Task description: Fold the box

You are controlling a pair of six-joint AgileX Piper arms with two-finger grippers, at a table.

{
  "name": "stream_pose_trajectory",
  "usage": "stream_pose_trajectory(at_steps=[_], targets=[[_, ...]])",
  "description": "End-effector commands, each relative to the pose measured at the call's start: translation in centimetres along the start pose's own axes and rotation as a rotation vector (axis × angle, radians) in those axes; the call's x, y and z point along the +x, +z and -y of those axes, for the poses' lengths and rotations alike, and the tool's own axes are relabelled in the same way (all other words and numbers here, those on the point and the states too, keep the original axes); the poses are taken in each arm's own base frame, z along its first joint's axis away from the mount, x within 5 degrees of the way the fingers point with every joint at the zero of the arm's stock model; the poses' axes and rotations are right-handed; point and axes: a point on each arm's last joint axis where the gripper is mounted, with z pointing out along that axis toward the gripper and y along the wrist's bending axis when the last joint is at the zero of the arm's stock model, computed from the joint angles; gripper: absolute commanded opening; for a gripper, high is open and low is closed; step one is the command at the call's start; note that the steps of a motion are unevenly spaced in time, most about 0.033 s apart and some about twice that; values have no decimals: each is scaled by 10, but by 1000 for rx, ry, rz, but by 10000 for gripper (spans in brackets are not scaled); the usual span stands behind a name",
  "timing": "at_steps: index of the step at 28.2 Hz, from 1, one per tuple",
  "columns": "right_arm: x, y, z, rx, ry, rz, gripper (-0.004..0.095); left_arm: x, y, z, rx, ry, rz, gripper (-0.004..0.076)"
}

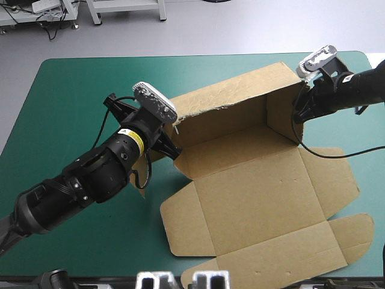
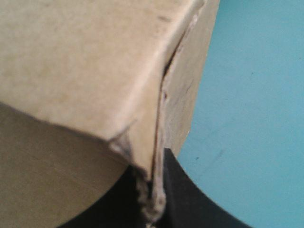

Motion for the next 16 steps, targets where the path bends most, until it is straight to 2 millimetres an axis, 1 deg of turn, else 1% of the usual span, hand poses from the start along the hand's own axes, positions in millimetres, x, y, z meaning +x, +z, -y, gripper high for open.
stream_pose_trajectory(at_steps=[1, 4, 7, 11, 12, 13, 16], targets=[[-4, -24, -3, 65, 12, 19, -18, -19, -25, -23, 30, -89, 48, 15], [0, -22, 3, 113, 64, -28, -18, -27, -36, -32, 99, -130, 67, 15], [1, -18, 6, 118, 107, -44, -18, -30, -42, -41, 138, -141, 66, 15], [2, -12, 9, 111, 122, -58, -18, -19, -39, -58, 96, -183, -40, 15], [2, -4, 12, 99, 131, -73, -18, -12, -35, -68, 73, -230, -85, 15], [2, 0, 14, 90, 134, -79, -18, -10, -34, -74, 58, -249, -95, 15], [3, 21, 21, 45, 162, -107, -18, -6, -30, -86, 29, -281, -99, 15]])
